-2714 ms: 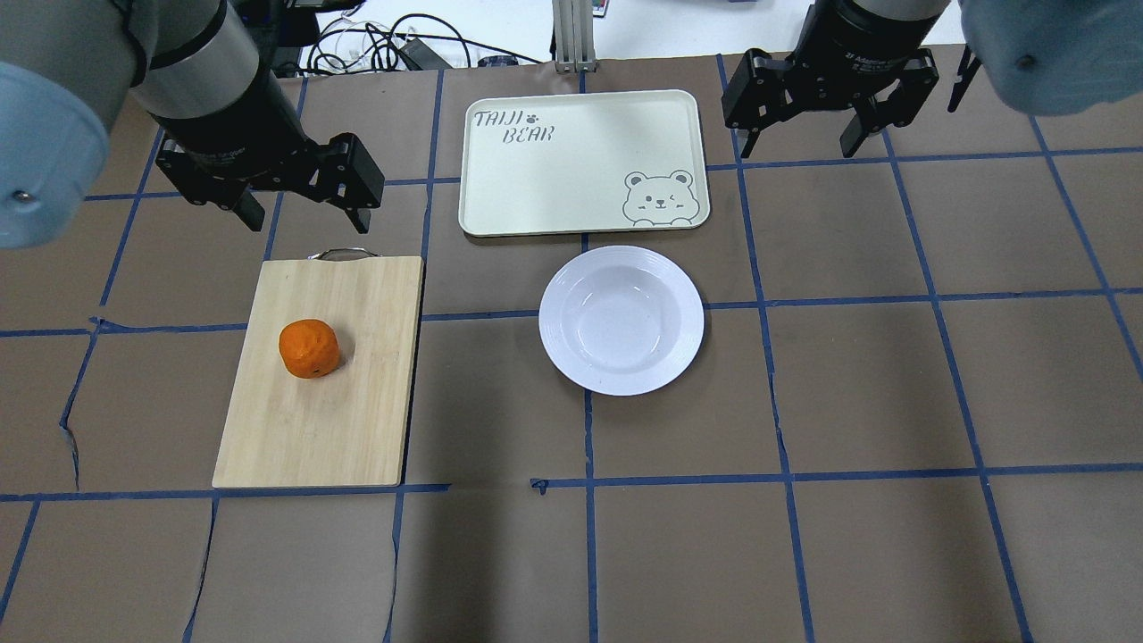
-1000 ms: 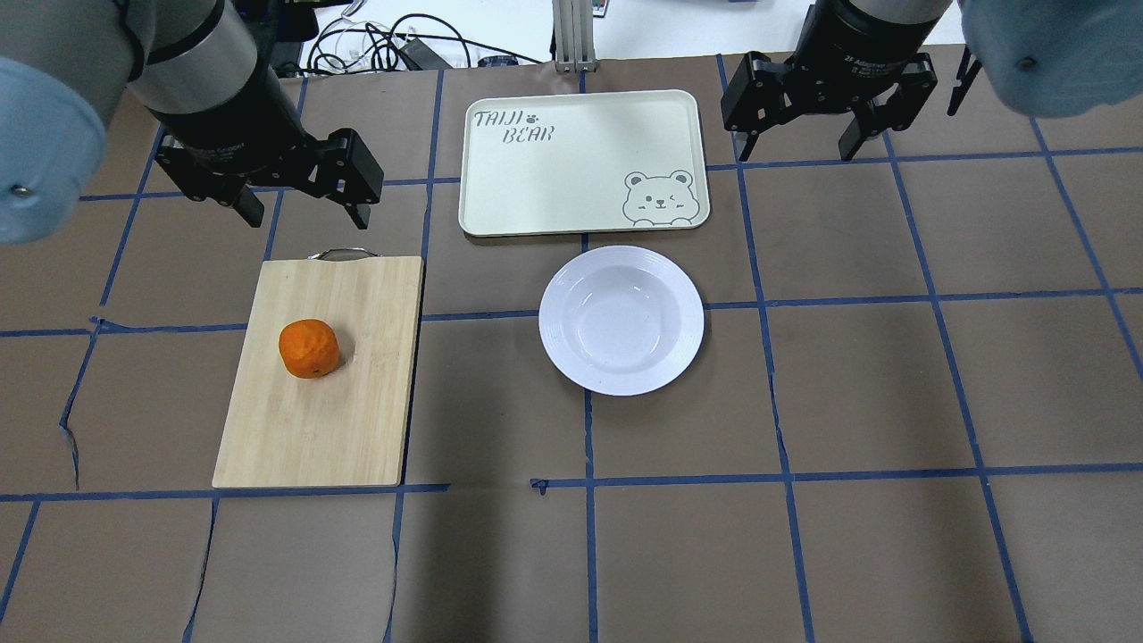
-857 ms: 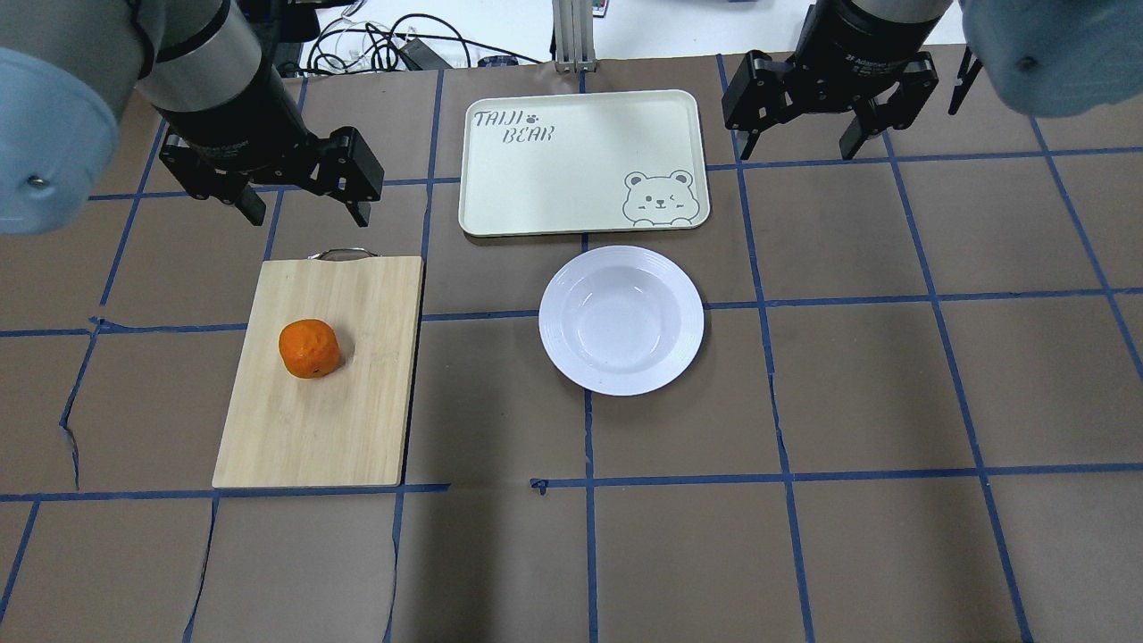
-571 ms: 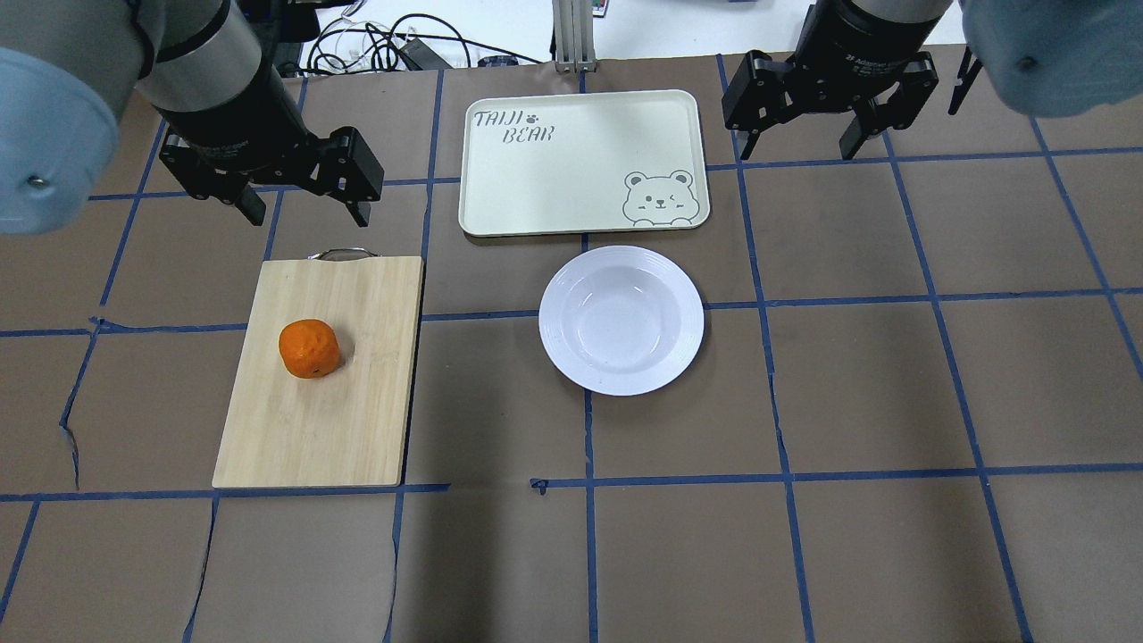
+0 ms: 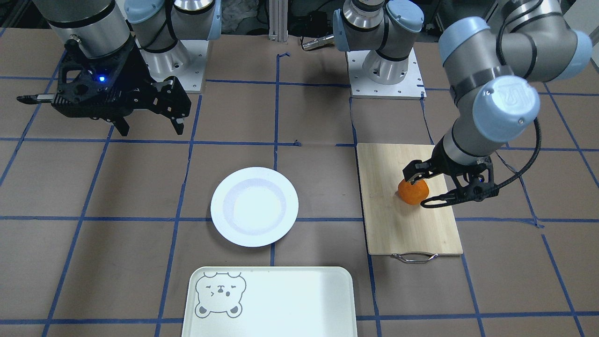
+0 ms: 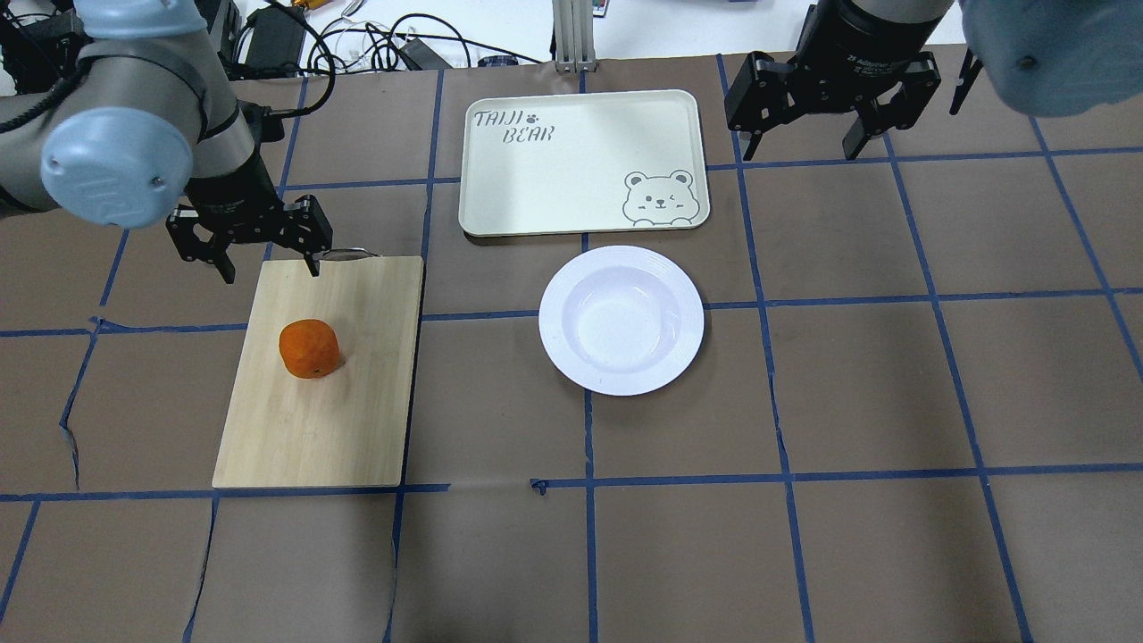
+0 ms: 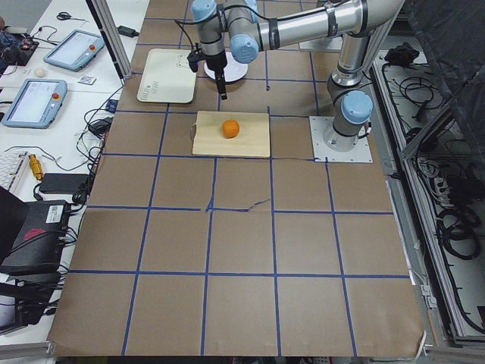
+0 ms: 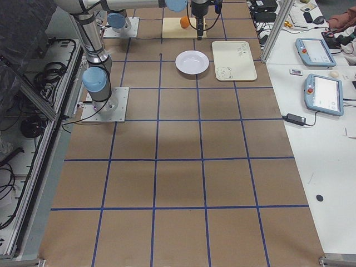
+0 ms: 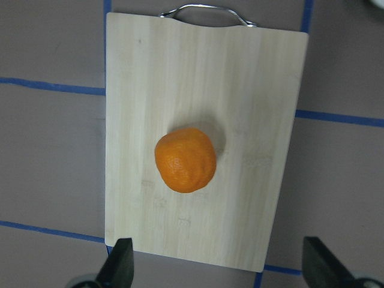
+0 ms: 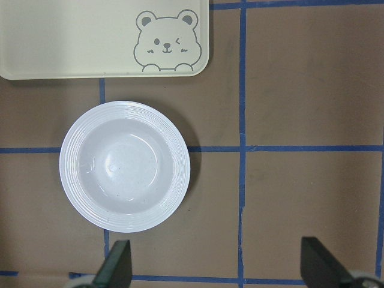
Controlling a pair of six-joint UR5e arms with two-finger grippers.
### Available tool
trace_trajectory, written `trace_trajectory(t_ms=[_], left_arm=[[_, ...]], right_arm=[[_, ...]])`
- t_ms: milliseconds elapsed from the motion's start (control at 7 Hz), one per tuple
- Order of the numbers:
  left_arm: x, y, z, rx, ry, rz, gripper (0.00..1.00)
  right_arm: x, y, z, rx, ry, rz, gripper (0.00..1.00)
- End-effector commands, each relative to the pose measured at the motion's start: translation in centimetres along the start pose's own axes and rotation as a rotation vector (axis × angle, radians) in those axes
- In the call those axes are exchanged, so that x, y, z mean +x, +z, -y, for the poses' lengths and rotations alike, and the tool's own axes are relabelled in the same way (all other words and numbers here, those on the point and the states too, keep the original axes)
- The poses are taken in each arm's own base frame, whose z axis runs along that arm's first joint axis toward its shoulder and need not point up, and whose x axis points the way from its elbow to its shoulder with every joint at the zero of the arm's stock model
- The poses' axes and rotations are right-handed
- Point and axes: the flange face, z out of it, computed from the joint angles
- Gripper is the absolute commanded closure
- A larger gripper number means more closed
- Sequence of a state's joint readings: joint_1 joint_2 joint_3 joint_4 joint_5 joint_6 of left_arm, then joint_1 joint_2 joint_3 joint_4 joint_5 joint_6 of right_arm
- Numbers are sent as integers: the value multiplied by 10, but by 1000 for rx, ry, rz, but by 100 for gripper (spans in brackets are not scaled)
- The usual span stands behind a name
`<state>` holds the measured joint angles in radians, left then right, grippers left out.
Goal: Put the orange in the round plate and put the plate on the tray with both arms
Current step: 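Lower the left gripper onto the orange on the cutting board and grasp it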
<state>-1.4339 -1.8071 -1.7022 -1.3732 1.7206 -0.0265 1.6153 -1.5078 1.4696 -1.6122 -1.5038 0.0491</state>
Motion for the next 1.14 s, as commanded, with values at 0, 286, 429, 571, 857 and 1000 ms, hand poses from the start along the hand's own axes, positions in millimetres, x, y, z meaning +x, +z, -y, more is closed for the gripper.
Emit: trace_trajectory(t_ms=[0,286,429,571,857,1000], left_arm=[[7,67,16,-63,12,-1,0],[9,89,21,-104,49,2,0],[11,101,22,-122,63,7,0],[12,111,22,-144,69,8,0],[6,122,18,-168,171,67,23],[7,122,18,-166,169,60,66]], right_arm=[[0,0,0,-1,2,-3,0],[0,1,-1,-6,0,-3,0],[0,2,-1,-11,-1,-3,0],[0,2,-1,-13,2,-3,0],[1,9,-3,-23,3,-4,0],[1,9,-2,-17,3,-3,0]])
